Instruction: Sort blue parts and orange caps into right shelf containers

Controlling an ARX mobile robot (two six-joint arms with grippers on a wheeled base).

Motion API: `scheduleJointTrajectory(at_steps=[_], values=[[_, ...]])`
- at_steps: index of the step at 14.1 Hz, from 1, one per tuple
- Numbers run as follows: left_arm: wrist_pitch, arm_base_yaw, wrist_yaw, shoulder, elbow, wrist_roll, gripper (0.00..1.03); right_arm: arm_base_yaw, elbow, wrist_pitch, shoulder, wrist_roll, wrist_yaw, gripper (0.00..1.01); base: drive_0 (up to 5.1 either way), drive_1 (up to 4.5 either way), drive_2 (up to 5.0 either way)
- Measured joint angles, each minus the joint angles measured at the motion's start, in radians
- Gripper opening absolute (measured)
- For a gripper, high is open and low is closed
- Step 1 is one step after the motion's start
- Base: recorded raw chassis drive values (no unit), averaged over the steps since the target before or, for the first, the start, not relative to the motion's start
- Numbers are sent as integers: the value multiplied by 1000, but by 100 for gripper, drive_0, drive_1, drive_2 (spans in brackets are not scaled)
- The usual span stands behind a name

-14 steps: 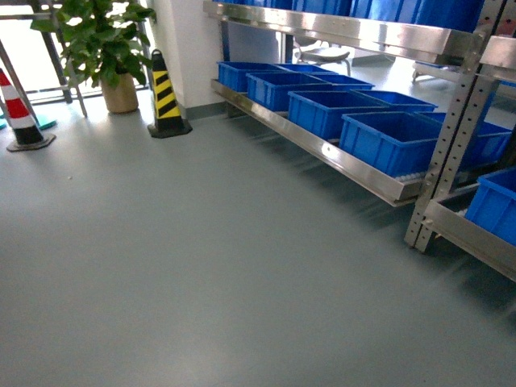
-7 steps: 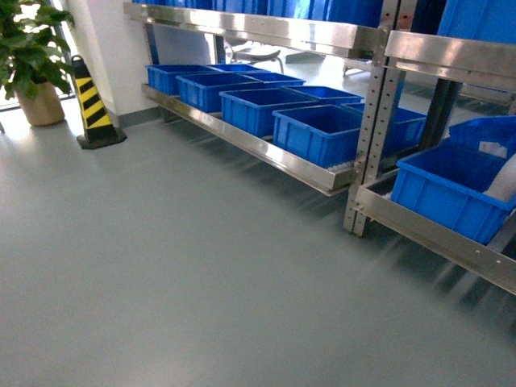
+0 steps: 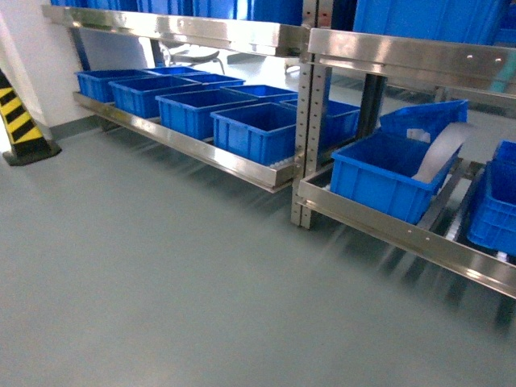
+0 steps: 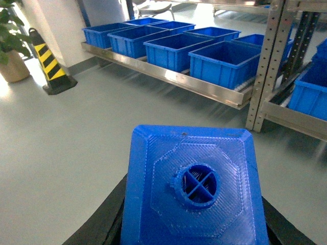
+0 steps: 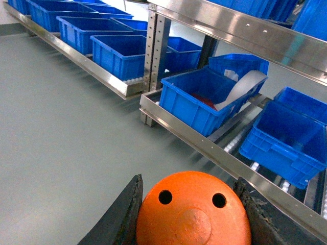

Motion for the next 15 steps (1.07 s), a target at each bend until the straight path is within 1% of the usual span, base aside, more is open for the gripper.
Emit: scheduleJointTrajectory(at_steps=[15], values=[[0,0,0,0,0,0,44,0,0,0,0,0,0,44,-162,-162,-162]])
